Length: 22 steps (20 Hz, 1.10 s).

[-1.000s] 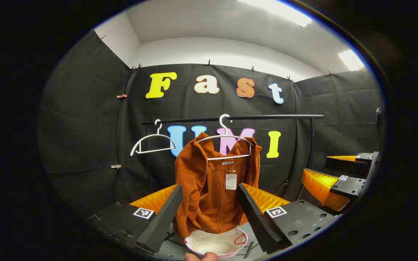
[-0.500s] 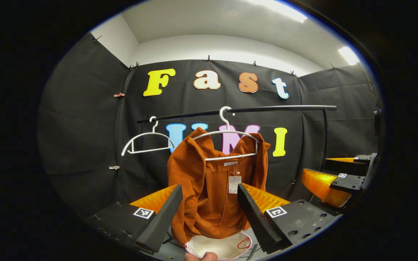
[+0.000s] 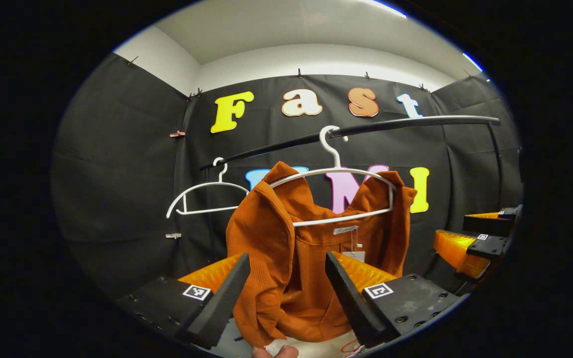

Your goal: Grasp the clothes on the hanger with both hands and then place them into the laundry hamper below.

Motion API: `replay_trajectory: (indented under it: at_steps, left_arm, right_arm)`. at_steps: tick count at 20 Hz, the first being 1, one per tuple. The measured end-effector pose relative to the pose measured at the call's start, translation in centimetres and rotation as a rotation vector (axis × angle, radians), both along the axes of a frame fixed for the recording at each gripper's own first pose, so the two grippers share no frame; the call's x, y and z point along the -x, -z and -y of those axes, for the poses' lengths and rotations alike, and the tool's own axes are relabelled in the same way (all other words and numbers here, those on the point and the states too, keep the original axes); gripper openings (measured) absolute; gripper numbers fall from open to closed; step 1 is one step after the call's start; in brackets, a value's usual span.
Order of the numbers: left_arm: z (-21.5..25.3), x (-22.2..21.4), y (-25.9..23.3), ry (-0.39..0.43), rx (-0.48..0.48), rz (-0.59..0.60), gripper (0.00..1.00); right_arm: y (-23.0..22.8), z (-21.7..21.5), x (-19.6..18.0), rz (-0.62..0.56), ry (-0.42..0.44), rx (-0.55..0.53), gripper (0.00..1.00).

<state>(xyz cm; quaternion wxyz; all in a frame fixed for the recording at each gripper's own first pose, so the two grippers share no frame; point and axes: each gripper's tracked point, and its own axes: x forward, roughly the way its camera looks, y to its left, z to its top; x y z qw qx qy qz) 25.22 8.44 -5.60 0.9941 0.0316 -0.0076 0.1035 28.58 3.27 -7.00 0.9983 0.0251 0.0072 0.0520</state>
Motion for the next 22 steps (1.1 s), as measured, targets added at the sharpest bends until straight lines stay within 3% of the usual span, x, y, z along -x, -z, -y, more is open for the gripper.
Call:
replay_trajectory:
  at_steps: [10,12,13,15,17,20,22]
  left_arm:
    - [-3.9,-7.5,1.1,-0.152,-0.053,-0.005,0.96]
    - [-4.1,-8.3,1.5,-0.146,-0.089,-0.015,0.95]
    - [-4.4,-8.6,1.6,-0.148,-0.101,-0.02,0.98]
    - [-4.4,-9.3,1.9,-0.134,-0.109,-0.034,0.81]
    - [-4.5,-9.7,2.4,-0.13,-0.093,-0.06,0.51]
    - [-5.5,-10.4,3.2,-0.149,-0.061,-0.119,0.05]
    - [-5.2,-10.9,3.3,-0.109,-0.053,-0.126,0.05]
  right_arm:
    - [4.8,-2.9,-12.8,-0.064,-0.048,-0.025,0.98]
    - [5.6,-2.5,-14.2,-0.082,-0.029,-0.04,0.87]
    - [6.2,-2.4,-14.8,-0.095,-0.015,-0.052,0.69]
    - [7.0,-2.3,-15.5,-0.128,0.012,-0.082,0.41]
    - [7.2,-2.9,-15.9,-0.158,-0.021,-0.151,0.1]
    - [7.3,-3.7,-15.6,-0.186,-0.076,-0.199,0.1]
    - [7.3,-3.7,-15.4,-0.2,-0.097,-0.215,0.14]
